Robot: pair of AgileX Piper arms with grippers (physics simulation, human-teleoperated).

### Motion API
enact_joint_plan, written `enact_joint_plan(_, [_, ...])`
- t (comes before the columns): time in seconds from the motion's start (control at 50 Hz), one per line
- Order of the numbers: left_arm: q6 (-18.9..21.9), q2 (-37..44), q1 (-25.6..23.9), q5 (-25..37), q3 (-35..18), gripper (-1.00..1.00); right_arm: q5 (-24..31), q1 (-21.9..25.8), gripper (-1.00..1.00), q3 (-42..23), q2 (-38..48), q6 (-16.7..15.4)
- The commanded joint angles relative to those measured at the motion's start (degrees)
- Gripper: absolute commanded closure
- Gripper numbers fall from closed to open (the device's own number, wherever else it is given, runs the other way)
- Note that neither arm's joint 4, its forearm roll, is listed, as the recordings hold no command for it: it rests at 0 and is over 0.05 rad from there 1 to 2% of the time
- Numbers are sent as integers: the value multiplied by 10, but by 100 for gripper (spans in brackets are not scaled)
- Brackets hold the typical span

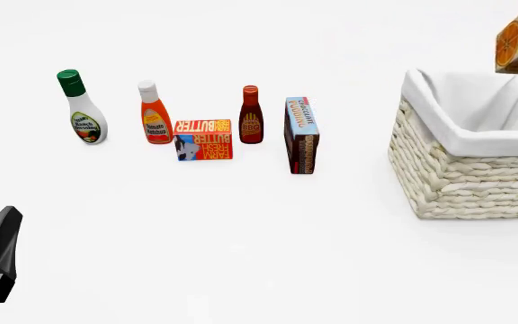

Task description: Pick the orange juice and place it in the basket.

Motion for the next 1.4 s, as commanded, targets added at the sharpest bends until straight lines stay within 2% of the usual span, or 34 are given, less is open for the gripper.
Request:
enact_joint_plan(0.02, [0,0,0,0,0,-100,0,-15,100,9,-5,8])
enact_joint_plan(0.38, [0,0,0,0,0,-100,0,-15,100,5,13,8])
enact_joint_plan(1.0, [0,0,0,0,0,-100,0,-46,100,-7,44,-3])
enact_joint_plan(1.4, [0,0,0,0,0,-100,0,-36,100,-27,91,19])
